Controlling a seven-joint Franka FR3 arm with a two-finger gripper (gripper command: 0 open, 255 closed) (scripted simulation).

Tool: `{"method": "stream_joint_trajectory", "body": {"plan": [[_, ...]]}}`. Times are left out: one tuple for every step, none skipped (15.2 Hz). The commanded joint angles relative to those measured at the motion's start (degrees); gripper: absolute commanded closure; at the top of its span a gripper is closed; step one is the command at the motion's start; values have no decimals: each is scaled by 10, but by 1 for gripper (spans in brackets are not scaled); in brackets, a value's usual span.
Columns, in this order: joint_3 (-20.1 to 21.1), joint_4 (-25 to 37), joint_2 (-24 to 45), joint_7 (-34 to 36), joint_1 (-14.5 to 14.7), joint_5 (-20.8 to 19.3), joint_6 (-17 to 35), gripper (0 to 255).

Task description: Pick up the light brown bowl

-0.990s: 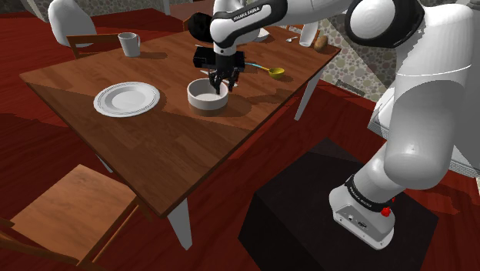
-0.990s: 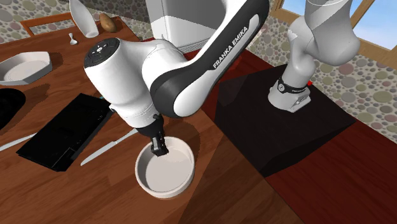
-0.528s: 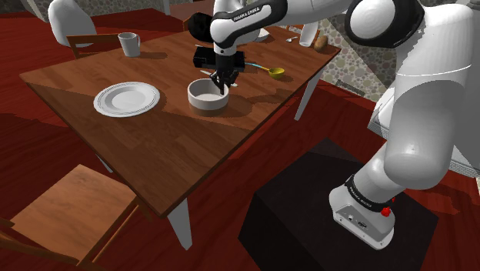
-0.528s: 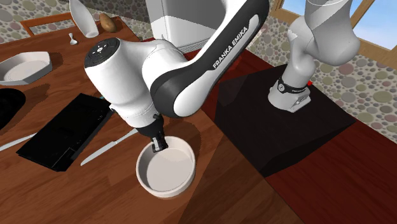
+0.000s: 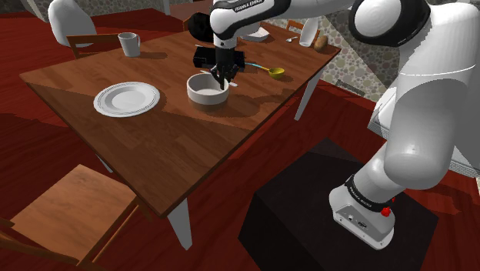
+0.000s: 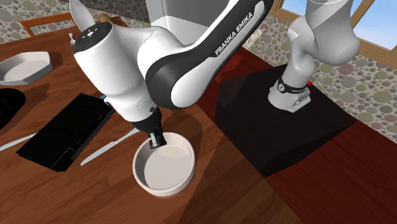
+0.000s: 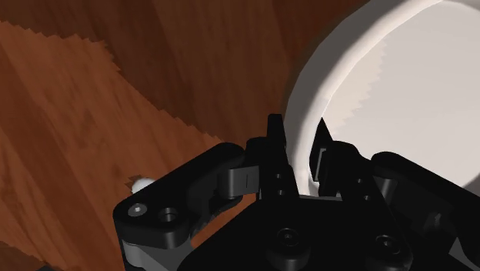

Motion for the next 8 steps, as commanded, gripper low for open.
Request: {"method": "stream_joint_trajectory", "body": {"plan": [[0,3,-9,0,0,0,-11,255],[0,7,-11,1,0,0,-18,255],[0,10,-14,1,0,1,-24,255],[0,14,-16,1,0,1,-31,255],[0,18,-19,1,0,1,-37,255],[1,23,-21,1,0,1,-44,255],[1,27,-23,2,-1,1,-50,255],[1,32,-26,2,-1,1,-57,255]]}}
